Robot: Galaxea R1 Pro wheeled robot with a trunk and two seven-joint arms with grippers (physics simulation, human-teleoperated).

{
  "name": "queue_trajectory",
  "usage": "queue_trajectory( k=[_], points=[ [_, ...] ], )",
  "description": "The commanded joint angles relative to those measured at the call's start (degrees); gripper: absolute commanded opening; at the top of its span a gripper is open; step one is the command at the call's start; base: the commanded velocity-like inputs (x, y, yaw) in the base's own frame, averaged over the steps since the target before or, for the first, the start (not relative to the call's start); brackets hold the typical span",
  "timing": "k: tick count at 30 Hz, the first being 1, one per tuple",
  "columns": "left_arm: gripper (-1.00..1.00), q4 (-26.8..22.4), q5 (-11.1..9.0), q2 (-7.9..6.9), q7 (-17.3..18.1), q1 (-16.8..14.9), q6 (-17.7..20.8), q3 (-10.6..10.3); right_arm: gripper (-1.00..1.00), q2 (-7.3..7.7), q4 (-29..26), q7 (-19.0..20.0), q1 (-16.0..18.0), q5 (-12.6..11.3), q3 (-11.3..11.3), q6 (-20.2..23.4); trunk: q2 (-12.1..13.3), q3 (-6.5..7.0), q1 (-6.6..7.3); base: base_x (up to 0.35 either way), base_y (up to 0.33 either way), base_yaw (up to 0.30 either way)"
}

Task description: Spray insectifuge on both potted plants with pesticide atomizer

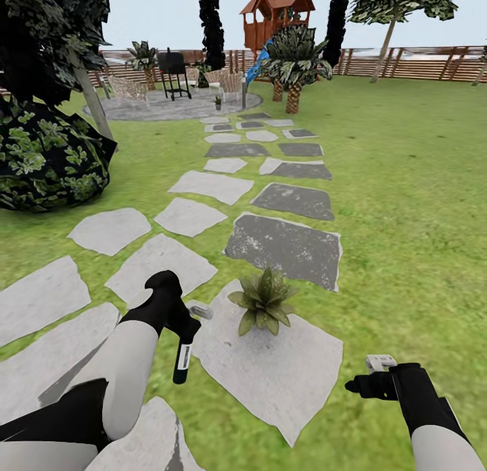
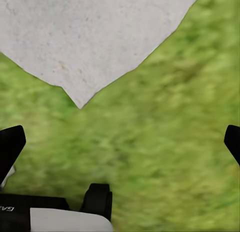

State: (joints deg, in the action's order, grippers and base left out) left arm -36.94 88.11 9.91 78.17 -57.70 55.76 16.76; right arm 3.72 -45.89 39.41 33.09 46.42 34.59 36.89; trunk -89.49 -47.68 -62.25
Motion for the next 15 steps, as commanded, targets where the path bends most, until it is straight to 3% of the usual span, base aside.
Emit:
queue_trajectory(
  k=[1, 15],
  points=[
    [-1.00, -0.06, 0.60, 0.09, 0.51, -0.05, 0.56, 0.43, 1.00, -0.03, -0.08, 0.58, 0.05, 0.60, 0.14, 0.03, 0.39, 0.22, 0.23, 0.000, 0.000, 0.064],
    [-1.00, -0.06, 0.57, 0.09, 0.49, -0.05, 0.58, 0.47, 1.00, -0.03, -0.07, 0.58, 0.05, 0.60, 0.21, 0.03, 6.01, 3.98, 3.30, 0.000, 0.000, 0.073]
  ],
)
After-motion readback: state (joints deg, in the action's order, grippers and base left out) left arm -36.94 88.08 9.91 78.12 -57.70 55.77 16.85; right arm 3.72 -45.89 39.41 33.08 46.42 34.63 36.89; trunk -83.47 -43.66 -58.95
